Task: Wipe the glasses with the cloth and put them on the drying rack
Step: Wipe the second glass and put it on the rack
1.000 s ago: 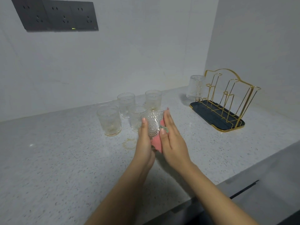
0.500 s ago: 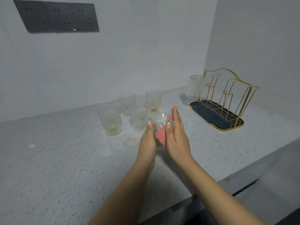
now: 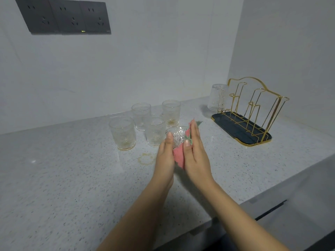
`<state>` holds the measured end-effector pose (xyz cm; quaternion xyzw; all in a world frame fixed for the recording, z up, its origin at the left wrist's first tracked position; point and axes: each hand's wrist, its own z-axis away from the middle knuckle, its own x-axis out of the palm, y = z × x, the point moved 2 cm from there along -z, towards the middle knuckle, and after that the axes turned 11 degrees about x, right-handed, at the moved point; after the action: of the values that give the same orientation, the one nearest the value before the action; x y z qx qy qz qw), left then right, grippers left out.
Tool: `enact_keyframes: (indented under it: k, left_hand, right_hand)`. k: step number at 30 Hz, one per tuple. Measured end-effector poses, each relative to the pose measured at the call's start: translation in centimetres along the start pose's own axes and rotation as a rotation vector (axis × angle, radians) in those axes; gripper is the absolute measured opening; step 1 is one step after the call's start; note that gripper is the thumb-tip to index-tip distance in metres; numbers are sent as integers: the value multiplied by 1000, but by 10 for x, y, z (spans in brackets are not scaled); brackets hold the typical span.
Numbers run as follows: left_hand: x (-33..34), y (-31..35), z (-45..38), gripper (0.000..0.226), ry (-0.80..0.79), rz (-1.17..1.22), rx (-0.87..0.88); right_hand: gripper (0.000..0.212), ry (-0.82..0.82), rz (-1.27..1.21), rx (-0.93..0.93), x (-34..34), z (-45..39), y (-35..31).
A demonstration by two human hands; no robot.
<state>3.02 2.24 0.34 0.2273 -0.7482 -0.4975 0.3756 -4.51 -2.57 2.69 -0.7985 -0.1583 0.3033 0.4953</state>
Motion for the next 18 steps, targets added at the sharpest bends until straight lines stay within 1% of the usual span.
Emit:
enact_keyframes:
  k: [2, 3, 4, 5, 7, 8, 9, 11, 12, 14, 15, 17, 18]
  left_hand:
    - [1, -1, 1, 82, -36, -1, -19]
    - [2, -1, 2, 78, -62, 13, -28]
    - [3, -2, 2, 71, -76, 34, -39]
    - [5, 0, 5, 66, -79, 68, -55]
    - [7, 0, 7, 65, -77, 140, -87]
    - [8, -1, 6, 68, -80, 161, -95]
    - [8, -1, 5, 72, -75, 156, -96]
    - [4, -2, 3, 75, -69, 125, -97]
    - [1, -4, 0, 67, -53, 84, -78]
    - [-1, 0, 0, 43, -52, 6, -17]
    - [-1, 0, 1, 41, -63, -7, -9]
    - [1, 0, 4, 53, -60, -21, -21]
    - [3, 0, 5, 64, -59, -15, -19]
  right_hand:
    - [53, 9, 54, -33, -2, -3, -1]
    - [51, 6, 37, -6, -4, -6, 0]
    - [49, -10, -8, 67, -7, -10, 2]
    - [48, -33, -83, 182, -10, -16, 4]
    - [52, -62, -255, 406, -14, -26, 11]
    - [54, -61, -276, 452, -15, -26, 13]
    - [53, -53, -260, 445, -15, -23, 11]
    - [49, -42, -171, 322, -11, -11, 9]
    - [49, -47, -133, 243, -7, -4, 7]
    - [51, -30, -47, 93, -1, 4, 6]
    - [52, -10, 2, 44, 0, 4, 6]
    - [51, 21, 42, 32, -2, -1, 8]
    - [49, 19, 15, 87, -4, -6, 9]
